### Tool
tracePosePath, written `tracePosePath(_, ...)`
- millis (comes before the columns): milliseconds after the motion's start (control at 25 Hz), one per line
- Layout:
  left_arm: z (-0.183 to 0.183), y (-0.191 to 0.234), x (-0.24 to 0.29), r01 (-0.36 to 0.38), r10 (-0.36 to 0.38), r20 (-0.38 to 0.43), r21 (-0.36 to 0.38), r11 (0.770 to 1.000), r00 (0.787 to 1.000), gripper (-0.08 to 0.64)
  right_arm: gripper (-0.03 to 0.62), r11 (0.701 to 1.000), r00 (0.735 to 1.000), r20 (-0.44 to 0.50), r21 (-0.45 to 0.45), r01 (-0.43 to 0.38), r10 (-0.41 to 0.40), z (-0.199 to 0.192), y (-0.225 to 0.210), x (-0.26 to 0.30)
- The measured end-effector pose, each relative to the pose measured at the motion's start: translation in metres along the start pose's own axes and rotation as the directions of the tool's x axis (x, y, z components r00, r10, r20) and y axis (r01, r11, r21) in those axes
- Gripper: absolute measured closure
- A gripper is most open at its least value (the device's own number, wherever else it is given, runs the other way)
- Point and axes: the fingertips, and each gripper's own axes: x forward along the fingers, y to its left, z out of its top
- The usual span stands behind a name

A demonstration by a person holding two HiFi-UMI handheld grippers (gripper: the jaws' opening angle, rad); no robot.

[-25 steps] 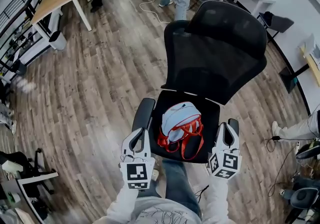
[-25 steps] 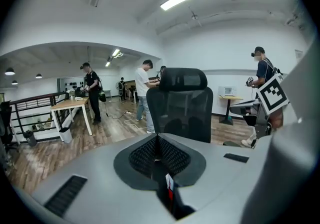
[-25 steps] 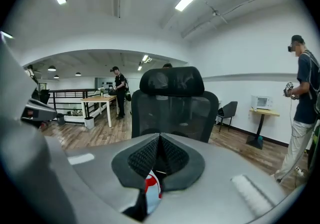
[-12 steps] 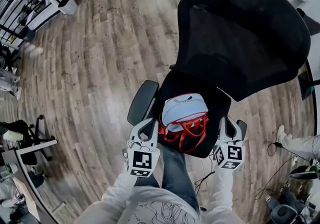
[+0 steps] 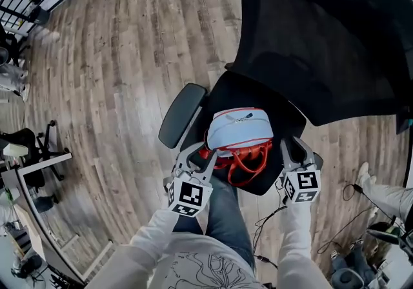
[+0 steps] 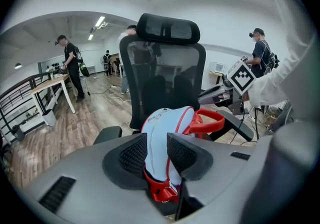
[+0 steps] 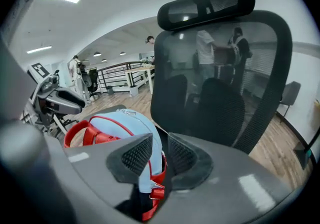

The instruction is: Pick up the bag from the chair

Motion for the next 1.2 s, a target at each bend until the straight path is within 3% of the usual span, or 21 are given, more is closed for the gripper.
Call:
tracePosePath(200,-0.024,-0.009,0.015,0.045,-0.044,-0.063,0.011,0.999,0.997,0.378,0.440,0.981,0.979,-0.095,-0.059,-0.185,0.179,-0.025,0.008,0.014)
tracePosePath(560,-0.058,-0.017,0.041,0.084,-0.080,-0.159,0.024,0.996,0.984,0.351,0.373,0.885,0.882,-0.244,-0.142,-0.443,0.402,-0.052,0.030,0.034)
tracePosePath(680,-0.060,-0.017,0.048,0.092,-0.086,-0.166,0.028,0.995,0.982,0.348,0.371,0.864,0.858,-0.261,-0.133,-0.486,0.443,-0.057,0.034,0.040)
tracePosePath(1200,-0.060,-0.021,0.067,0.118,-0.114,-0.163,0.015,0.993,0.980,0.350,0.399,0.809,0.813,-0.271,-0.158,-0.566,0.515,-0.063,0.040,0.059)
